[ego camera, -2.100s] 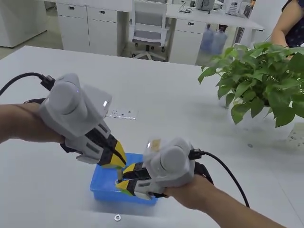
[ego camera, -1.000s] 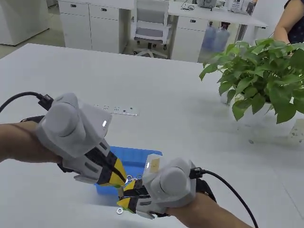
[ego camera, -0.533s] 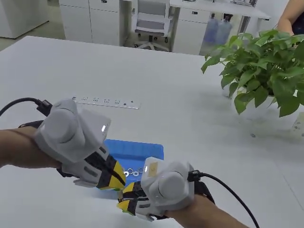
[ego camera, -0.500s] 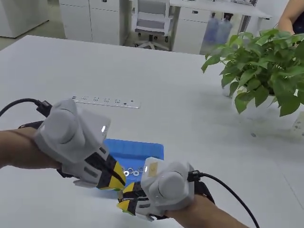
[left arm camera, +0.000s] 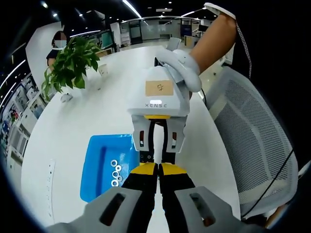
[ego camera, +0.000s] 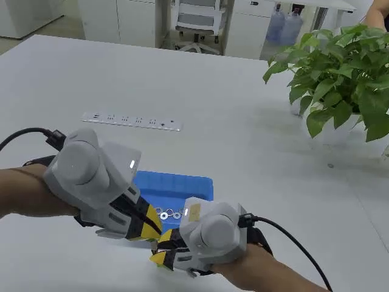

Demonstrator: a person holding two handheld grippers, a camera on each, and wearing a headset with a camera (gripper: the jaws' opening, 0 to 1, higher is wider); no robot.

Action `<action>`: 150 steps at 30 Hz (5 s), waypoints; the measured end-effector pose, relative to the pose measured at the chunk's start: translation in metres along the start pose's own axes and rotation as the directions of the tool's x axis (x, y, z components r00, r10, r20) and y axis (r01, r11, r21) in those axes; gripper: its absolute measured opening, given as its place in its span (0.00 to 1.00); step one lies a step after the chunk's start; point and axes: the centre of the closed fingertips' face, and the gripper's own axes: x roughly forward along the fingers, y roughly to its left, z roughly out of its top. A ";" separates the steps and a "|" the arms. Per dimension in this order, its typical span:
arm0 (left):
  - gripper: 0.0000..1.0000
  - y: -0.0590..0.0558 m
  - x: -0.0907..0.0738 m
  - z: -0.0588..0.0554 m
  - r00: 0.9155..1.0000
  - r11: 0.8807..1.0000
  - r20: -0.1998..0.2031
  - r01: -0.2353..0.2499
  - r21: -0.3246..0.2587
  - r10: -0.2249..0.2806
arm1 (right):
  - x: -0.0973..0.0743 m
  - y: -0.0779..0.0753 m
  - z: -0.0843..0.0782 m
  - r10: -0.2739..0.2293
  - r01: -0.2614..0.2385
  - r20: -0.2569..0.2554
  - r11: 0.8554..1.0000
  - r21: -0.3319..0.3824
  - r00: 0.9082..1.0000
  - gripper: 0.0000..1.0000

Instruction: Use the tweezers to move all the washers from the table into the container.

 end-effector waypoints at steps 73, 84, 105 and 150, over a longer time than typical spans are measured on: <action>0.05 0.008 -0.015 0.010 1.000 1.000 0.009 0.009 -0.007 -0.009 | -0.014 -0.001 0.016 -0.025 0.025 0.002 0.998 0.060 1.000 0.09; 0.05 0.013 -0.026 0.021 1.000 1.000 0.009 -0.001 0.015 0.000 | -0.024 -0.008 0.028 -0.050 0.049 0.015 0.997 0.056 0.999 0.09; 0.05 0.034 -0.042 0.039 0.999 0.998 0.014 -0.035 0.050 0.034 | -0.041 -0.034 0.046 -0.093 0.093 0.018 0.995 0.033 0.995 0.09; 0.05 0.086 -0.009 0.011 0.999 0.998 0.001 -0.050 0.032 0.050 | -0.016 -0.084 0.011 -0.081 0.082 -0.020 0.995 0.049 0.997 0.10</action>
